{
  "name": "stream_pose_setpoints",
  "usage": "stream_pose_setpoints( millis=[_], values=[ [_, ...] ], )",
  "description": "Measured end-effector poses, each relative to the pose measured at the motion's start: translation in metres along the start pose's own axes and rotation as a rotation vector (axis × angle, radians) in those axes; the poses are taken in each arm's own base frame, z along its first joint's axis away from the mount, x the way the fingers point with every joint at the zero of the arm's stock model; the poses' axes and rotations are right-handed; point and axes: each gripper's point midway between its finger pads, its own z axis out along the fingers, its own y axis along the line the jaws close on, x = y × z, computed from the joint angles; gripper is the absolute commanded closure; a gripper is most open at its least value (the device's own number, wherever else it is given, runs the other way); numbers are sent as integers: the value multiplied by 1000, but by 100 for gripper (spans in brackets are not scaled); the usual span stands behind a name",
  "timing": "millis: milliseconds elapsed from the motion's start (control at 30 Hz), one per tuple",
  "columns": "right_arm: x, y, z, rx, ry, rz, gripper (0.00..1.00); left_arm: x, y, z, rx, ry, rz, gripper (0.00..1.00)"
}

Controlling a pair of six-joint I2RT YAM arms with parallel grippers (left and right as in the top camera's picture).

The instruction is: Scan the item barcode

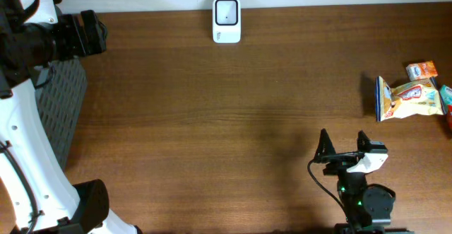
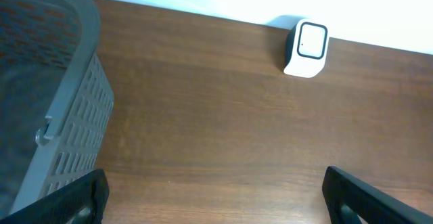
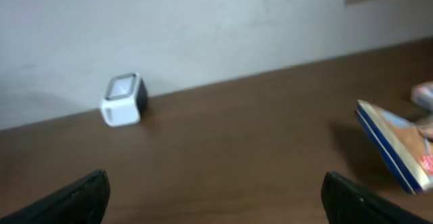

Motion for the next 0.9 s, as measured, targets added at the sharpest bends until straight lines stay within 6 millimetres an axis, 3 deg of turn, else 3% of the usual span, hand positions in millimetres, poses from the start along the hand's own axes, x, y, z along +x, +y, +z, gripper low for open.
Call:
stream_pose_setpoints(
  millis=[167,300,500,900],
  values=[
    [15,-8,4,37,69,-114,2,0,0,0,0,0,0,1],
    [1,-6,0,32,7,-164,1,0,0,0,0,0,0,1],
    [1,-7,0,39,7,-268,1,0,0,0,0,0,0,1],
    [1,-7,0,38,7,-275,1,0,0,0,0,0,0,1]
  ],
)
